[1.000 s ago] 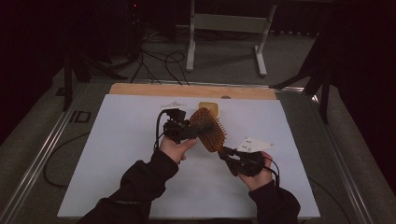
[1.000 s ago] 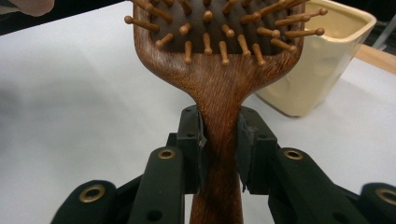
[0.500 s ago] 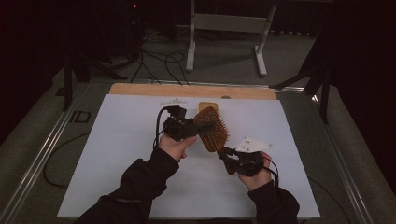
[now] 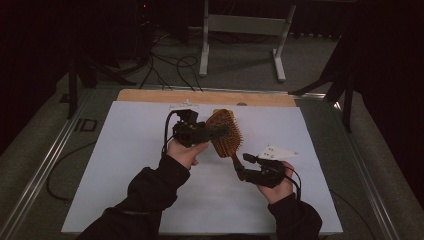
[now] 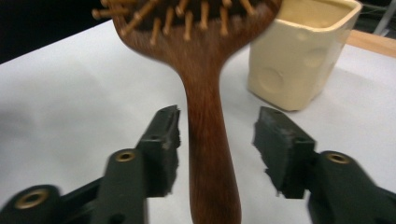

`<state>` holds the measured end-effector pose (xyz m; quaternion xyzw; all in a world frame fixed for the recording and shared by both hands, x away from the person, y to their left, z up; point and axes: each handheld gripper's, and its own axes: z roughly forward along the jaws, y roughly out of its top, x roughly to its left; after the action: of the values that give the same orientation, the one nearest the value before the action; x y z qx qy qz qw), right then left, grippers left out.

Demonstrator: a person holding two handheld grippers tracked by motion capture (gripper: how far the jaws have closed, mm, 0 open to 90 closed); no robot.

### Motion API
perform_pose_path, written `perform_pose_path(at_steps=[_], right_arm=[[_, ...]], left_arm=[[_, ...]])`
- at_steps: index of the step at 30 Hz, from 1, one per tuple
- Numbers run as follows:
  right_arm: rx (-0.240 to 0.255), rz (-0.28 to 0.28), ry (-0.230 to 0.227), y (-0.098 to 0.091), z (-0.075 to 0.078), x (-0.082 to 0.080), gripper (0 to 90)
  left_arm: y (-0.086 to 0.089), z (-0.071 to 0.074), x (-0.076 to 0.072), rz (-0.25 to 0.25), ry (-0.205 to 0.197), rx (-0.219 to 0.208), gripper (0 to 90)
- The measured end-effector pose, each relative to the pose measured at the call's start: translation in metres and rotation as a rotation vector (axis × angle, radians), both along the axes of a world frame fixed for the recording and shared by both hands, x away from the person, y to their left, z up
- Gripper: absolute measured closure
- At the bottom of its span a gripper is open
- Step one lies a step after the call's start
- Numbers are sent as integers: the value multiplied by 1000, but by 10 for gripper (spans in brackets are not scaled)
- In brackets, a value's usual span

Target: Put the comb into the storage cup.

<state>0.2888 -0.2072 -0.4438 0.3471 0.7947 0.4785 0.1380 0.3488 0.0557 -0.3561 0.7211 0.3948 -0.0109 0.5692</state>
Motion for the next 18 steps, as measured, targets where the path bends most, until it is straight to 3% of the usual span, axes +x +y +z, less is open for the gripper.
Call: perform_pose_path(at_steps=[6, 11, 18], right_arm=[[-6, 15, -7, 0, -2, -2, 278], [-13, -4, -40, -1, -3, -4, 138], [-17, -10, -35, -5, -4, -5, 91]], left_arm=[[4, 11, 1, 3, -26, 10, 540], [8, 23, 3, 3, -48, 9, 539], [16, 37, 9, 15, -69, 4, 538]])
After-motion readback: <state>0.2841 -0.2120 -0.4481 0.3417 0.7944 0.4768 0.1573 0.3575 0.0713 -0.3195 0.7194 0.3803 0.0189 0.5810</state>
